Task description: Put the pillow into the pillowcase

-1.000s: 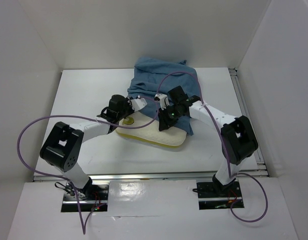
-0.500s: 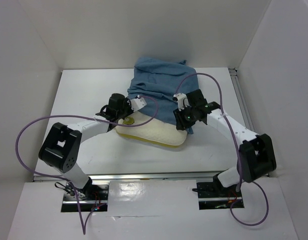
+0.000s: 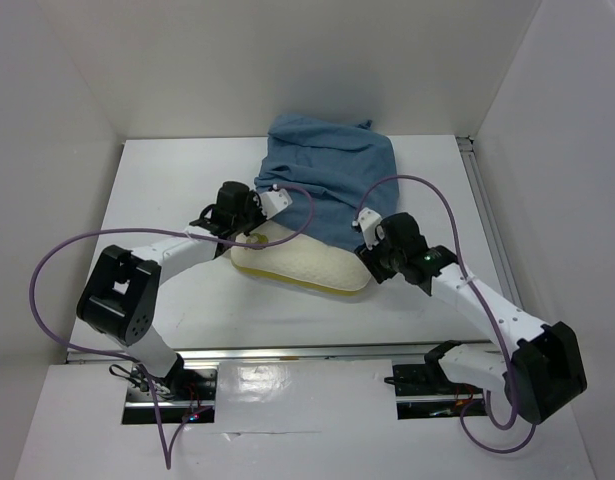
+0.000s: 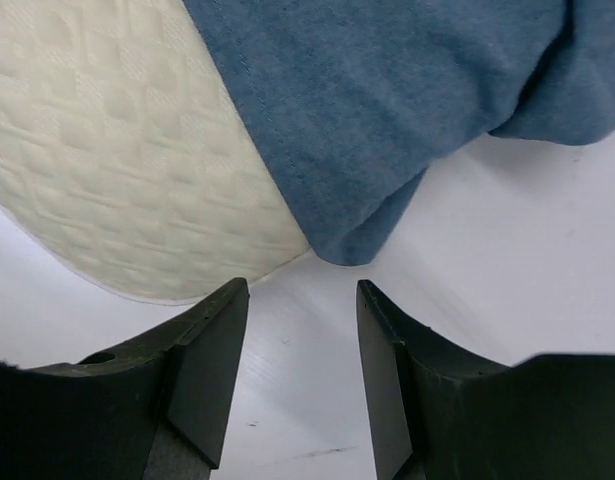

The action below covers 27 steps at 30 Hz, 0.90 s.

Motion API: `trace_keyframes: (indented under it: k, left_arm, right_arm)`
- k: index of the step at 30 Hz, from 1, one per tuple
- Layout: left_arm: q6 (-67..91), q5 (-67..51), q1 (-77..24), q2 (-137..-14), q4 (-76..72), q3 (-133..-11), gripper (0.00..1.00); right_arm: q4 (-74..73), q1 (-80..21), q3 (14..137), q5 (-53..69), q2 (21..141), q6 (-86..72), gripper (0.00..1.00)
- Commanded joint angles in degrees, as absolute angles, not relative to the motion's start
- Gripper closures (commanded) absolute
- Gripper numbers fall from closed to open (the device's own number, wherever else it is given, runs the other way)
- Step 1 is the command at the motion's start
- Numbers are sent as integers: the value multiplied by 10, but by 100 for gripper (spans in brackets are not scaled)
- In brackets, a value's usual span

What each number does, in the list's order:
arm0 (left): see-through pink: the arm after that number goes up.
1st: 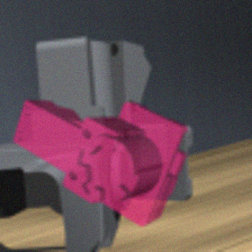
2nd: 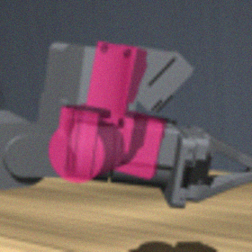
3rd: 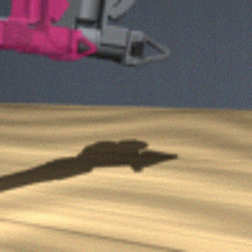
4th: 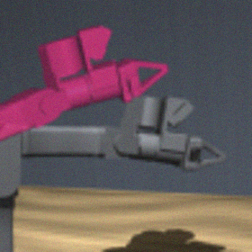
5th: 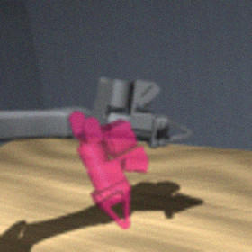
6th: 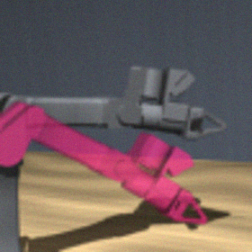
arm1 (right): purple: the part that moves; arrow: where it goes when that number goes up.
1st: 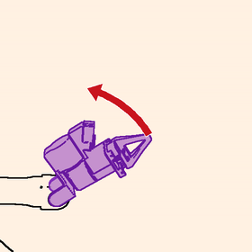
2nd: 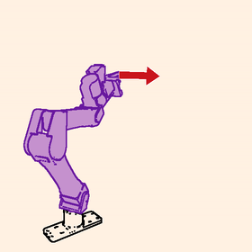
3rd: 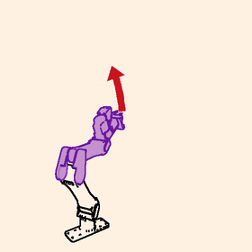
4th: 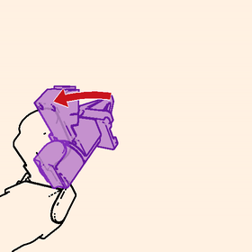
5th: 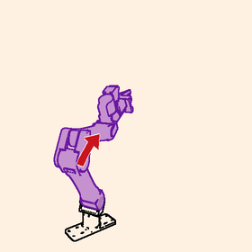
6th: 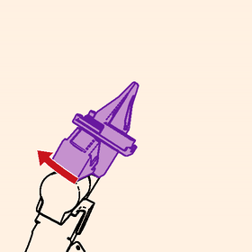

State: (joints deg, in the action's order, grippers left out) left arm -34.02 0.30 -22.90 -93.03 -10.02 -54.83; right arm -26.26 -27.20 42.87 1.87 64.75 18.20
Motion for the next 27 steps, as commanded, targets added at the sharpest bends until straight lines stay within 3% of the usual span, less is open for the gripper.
trace_keyframes:
  k: [1,14,23,27]
  left_arm:
    - [-325,-4,-225,-911,-97,-566,100]
    - [-325,-4,-225,-911,-78,-584,100]
    - [-320,-4,-225,-911,-68,-589,100]
    - [-320,-4,-225,-911,-62,-589,100]
  right_arm:
    - [-188,-281,395,-56,621,208,45]
    - [-150,-281,330,-43,615,220,49]
    - [-103,-281,336,-4,673,215,49]
    - [-82,-275,347,13,721,208,55]
